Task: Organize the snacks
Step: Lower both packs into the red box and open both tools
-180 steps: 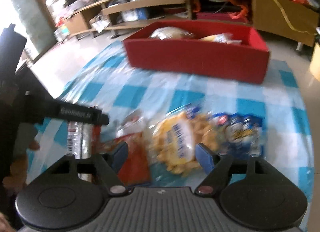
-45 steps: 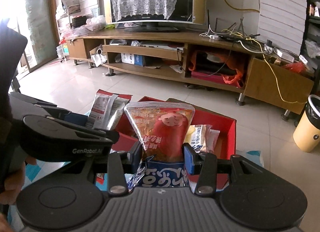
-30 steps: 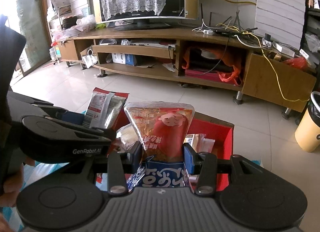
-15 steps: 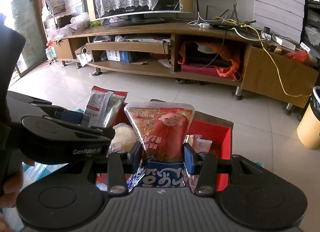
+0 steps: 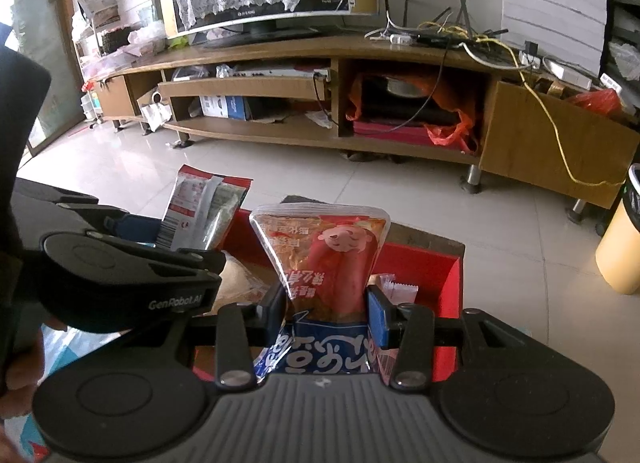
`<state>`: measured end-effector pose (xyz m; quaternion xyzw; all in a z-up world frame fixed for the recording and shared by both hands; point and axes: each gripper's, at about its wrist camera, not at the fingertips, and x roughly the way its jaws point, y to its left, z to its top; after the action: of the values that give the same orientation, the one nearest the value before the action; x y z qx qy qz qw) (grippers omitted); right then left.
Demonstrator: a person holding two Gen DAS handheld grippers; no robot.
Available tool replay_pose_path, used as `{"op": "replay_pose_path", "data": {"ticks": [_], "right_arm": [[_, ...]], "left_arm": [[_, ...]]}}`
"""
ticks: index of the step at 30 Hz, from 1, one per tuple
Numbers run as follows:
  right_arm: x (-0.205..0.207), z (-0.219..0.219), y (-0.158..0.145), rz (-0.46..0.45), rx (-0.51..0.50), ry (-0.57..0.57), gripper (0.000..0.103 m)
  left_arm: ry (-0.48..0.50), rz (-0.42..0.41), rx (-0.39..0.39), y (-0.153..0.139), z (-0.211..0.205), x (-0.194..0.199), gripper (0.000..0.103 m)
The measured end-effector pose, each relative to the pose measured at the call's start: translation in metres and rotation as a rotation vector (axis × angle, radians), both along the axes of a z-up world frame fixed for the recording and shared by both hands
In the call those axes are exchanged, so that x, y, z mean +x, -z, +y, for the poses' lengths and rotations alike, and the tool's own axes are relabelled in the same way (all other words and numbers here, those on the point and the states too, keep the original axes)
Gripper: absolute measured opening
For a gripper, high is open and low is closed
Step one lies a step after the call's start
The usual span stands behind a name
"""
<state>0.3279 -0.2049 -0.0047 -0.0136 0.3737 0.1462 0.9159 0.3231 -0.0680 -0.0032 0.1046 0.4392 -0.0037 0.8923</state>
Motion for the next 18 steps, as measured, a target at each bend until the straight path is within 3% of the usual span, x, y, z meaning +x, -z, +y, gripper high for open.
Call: {"op": "replay_pose_path", "data": {"ticks": [7,18], "right_arm": [[0.016,0.005,0.022,0.037,-0.024,0.009,0.041],[0.021,0.008,0.044,0.089,-0.041,0.006,0.045]], "left_arm": [[-0.016,0.041,0.011,0.023,0.004,0.013,0.058],[-0.019,0.066,-0.002,0.039,0.019,0.008,0.077]]}}
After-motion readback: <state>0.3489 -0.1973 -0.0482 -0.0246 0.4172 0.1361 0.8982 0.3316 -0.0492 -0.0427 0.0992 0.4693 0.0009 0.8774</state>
